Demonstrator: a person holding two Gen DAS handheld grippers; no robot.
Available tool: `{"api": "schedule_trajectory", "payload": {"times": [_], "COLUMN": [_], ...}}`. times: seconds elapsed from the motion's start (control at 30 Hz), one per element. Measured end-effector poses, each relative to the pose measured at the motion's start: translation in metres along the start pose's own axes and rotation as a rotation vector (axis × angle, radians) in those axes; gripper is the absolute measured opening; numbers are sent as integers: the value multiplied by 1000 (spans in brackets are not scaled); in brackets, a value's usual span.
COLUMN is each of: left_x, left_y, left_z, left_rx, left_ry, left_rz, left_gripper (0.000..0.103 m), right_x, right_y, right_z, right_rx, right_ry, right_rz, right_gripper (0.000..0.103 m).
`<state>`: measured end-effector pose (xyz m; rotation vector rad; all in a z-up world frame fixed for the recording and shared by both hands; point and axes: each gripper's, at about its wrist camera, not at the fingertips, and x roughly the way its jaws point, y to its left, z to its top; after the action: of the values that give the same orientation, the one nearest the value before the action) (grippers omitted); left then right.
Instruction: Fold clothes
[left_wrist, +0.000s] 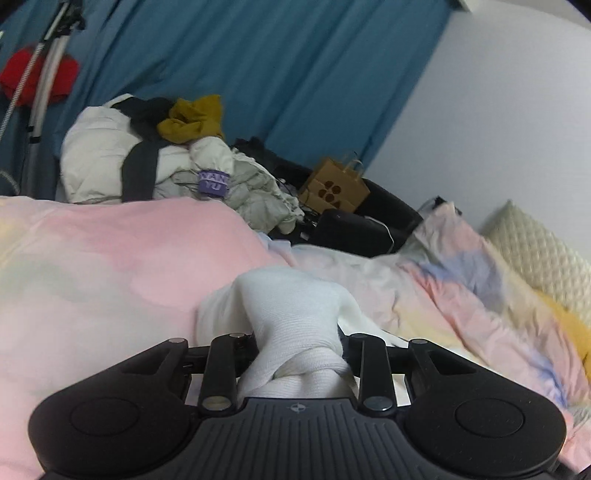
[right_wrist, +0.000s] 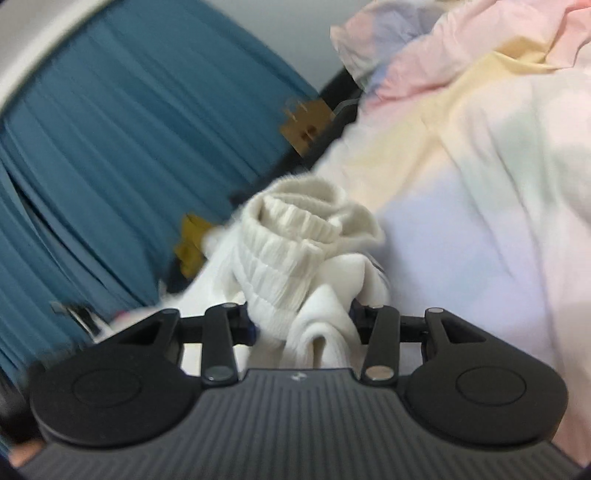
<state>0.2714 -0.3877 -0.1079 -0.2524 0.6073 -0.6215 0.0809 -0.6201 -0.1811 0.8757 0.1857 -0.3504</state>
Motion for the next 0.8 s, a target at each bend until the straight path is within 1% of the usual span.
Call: {"api": "schedule_trajectory", "payload": {"times": [0.07, 0.13, 0.2, 0.3, 0.37, 0.47, 0.57, 0.6, 0.63, 0.73, 0.8], "left_x": [12, 15, 6, -33, -38, -56, -76, -85, -95, -129, -156], "left_y": [5, 11, 18, 29, 33, 32, 30, 26, 22, 9, 4], "left_z": [-6, -12, -21, -39, -47, -48, -46, -42, -39, -31, -27], "left_rx": [28, 57, 65, 100, 107, 117, 132, 145, 162, 207, 225], "left_ry": [57, 101, 144, 197, 222, 230, 242, 244, 241, 218, 185], "left_rz": [3, 12, 24, 55, 73, 80, 89, 92, 95, 107, 96], "left_gripper": [35, 36, 36, 35, 36, 37, 42, 45, 46, 46, 48], "right_x": [3, 5, 7, 3, 4, 0, -9, -12, -18, -49, -76], "right_y": [-7, -11, -15, -10, -10, -6, 1, 3, 9, 24, 35], "right_z": [-5, -8, -11, -15, -15, -12, -6, -4, -1, 0, 2], "right_rx": [15, 44, 73, 63, 64, 79, 87, 88, 76, -4, -76], "right_ry": [44, 89, 133, 170, 186, 199, 222, 231, 234, 233, 195], "right_rz": [-38, -71, -105, -144, -157, -160, -176, -184, -198, -240, -257], "right_gripper": [49, 50, 50, 50, 51, 54, 56, 56, 56, 56, 56]}}
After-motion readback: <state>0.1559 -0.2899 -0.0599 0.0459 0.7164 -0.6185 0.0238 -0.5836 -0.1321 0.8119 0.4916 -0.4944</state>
